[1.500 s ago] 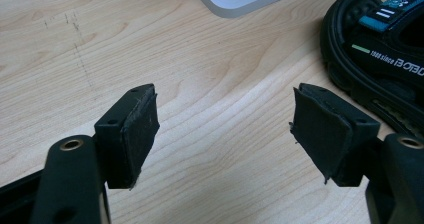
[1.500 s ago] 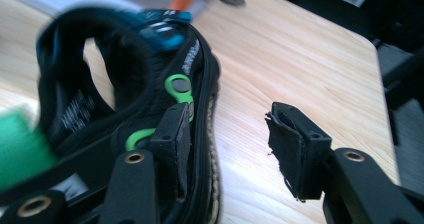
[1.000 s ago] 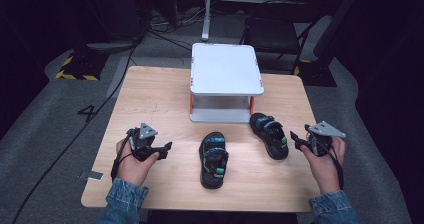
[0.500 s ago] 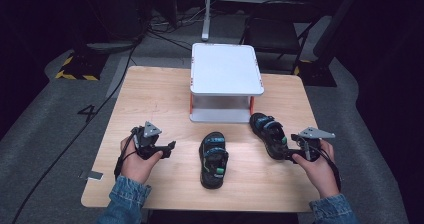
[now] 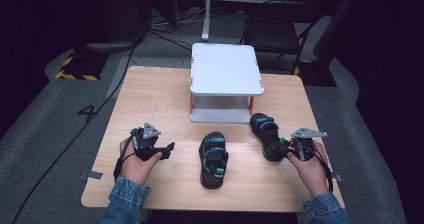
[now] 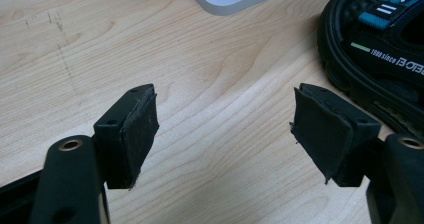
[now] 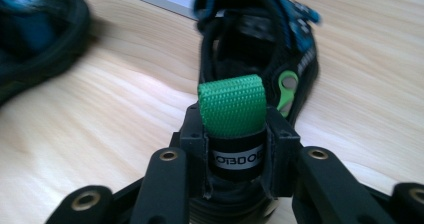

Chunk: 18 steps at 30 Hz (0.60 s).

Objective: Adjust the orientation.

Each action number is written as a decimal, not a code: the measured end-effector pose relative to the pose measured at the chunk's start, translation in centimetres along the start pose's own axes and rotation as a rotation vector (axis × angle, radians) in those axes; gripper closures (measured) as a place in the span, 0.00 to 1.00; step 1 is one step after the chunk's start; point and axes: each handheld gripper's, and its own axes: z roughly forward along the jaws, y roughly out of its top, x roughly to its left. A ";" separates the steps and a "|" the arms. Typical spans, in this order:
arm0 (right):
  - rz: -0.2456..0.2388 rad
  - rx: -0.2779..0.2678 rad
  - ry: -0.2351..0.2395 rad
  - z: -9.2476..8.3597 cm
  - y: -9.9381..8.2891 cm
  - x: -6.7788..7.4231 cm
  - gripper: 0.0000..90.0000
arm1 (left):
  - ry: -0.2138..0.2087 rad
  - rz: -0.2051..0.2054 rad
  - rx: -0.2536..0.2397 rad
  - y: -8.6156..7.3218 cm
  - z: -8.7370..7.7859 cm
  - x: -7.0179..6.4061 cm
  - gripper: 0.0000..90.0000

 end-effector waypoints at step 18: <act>-0.089 0.036 0.215 0.6 1.1 10.1 0.77 | -0.007 0.001 -0.003 0.1 0.0 0.0 0.30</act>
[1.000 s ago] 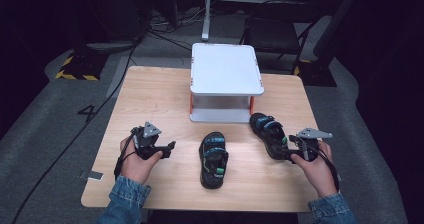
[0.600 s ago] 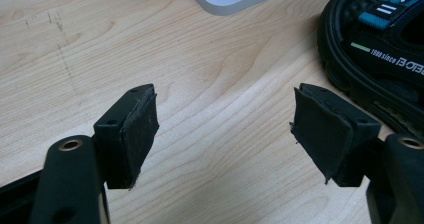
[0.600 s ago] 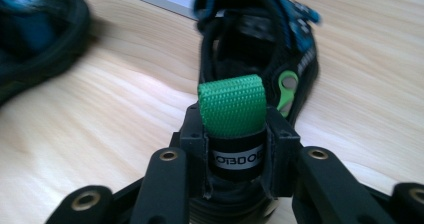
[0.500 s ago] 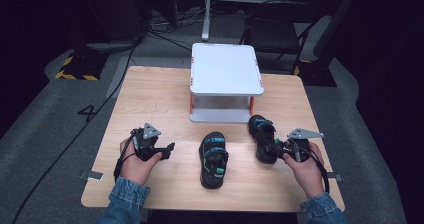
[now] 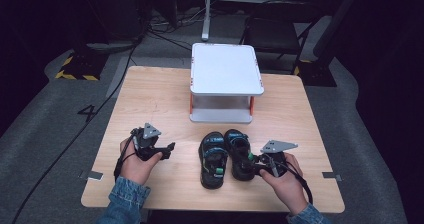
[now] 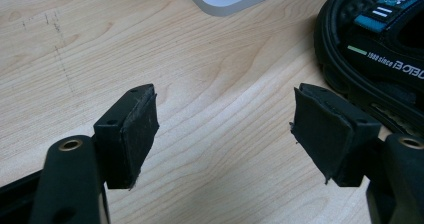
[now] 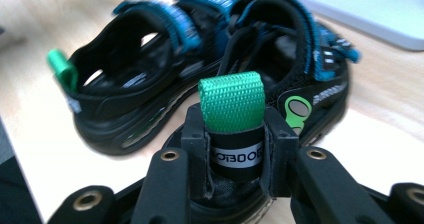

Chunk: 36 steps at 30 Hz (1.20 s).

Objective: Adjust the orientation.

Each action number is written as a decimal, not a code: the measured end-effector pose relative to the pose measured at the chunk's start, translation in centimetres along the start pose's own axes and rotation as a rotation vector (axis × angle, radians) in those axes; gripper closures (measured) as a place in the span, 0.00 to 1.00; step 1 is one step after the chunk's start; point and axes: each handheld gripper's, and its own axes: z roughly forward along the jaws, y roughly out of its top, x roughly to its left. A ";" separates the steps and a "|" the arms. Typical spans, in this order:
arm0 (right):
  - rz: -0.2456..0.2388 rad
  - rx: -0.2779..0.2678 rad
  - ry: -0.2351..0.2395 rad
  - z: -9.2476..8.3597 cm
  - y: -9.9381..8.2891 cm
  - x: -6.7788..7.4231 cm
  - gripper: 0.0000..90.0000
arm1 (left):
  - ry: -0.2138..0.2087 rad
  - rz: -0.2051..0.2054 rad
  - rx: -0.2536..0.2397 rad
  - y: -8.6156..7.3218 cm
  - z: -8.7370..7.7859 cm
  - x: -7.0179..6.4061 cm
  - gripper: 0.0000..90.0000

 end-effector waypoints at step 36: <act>-0.023 -0.060 0.117 -1.7 0.8 2.4 0.53 | -0.002 -0.008 -0.002 0.2 0.2 0.2 0.29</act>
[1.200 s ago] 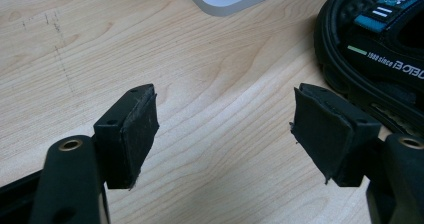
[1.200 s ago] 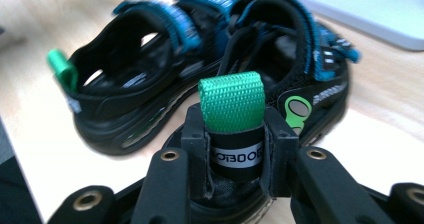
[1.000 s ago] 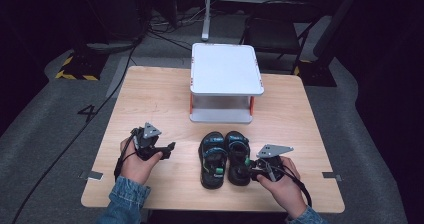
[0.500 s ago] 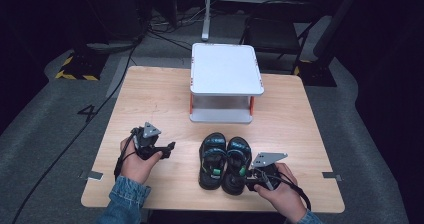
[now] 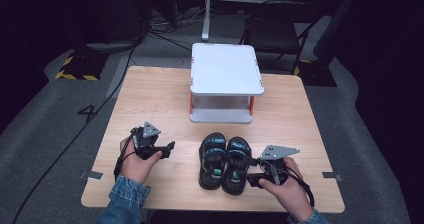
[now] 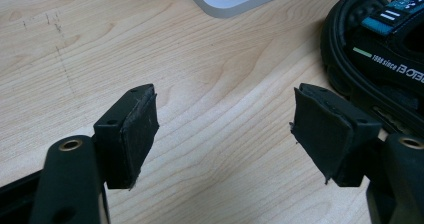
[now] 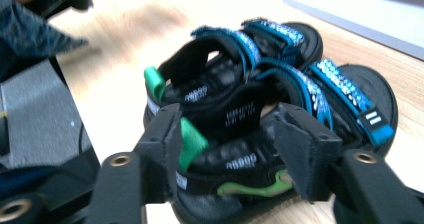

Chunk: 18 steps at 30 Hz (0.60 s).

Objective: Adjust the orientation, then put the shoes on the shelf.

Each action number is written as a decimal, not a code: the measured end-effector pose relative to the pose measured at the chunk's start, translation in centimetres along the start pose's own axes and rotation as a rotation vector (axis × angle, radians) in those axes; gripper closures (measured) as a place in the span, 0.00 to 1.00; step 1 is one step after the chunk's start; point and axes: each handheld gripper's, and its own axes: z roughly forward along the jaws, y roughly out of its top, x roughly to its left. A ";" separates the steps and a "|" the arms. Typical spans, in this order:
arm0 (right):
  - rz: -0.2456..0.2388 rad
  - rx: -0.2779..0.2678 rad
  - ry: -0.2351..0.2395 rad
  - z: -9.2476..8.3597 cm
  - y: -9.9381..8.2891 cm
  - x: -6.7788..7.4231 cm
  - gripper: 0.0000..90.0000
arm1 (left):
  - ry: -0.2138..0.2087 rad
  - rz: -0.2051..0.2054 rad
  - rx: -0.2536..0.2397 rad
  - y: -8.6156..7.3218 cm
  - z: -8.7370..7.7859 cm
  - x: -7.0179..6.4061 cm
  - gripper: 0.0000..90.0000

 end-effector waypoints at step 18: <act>0.142 0.068 -0.079 4.0 0.9 1.2 0.53 | 0.000 0.009 0.009 -0.2 0.1 -0.2 0.29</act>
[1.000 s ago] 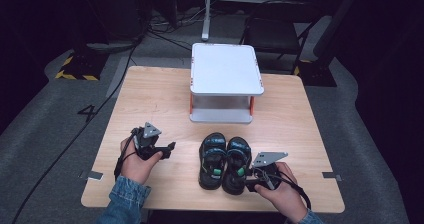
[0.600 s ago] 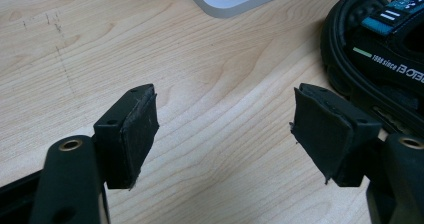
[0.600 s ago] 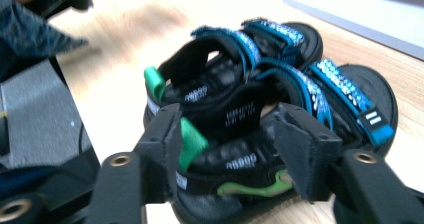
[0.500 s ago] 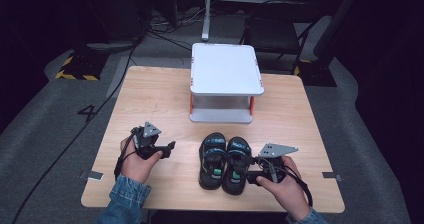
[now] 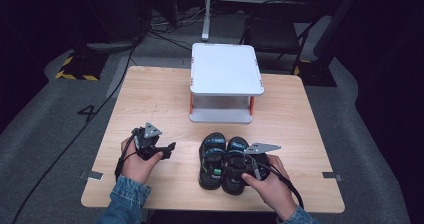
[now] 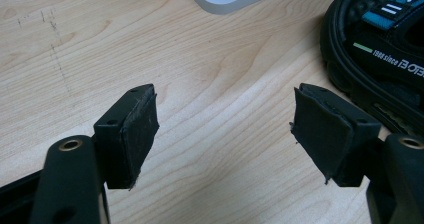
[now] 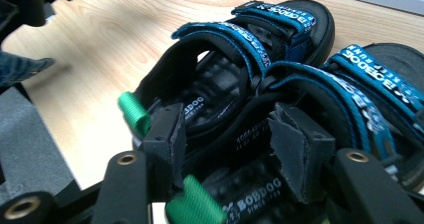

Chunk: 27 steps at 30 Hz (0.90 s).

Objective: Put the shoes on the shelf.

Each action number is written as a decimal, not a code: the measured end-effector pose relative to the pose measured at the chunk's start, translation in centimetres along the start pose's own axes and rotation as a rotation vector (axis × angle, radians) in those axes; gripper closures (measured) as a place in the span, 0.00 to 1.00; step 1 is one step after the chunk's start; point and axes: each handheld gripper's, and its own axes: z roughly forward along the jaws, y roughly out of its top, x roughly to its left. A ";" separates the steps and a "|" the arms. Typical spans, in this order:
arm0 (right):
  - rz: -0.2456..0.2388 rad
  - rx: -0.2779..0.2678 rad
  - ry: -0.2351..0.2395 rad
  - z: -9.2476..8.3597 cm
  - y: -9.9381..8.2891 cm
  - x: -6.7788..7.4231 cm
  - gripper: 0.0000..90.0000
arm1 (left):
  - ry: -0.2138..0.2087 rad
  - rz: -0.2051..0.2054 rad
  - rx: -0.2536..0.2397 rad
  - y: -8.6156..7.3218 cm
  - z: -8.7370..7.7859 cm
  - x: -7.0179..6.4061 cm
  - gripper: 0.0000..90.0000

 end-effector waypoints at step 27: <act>0.167 0.015 0.002 2.0 0.5 -0.1 0.49 | 0.042 -0.027 0.022 -2.1 -1.3 0.6 0.29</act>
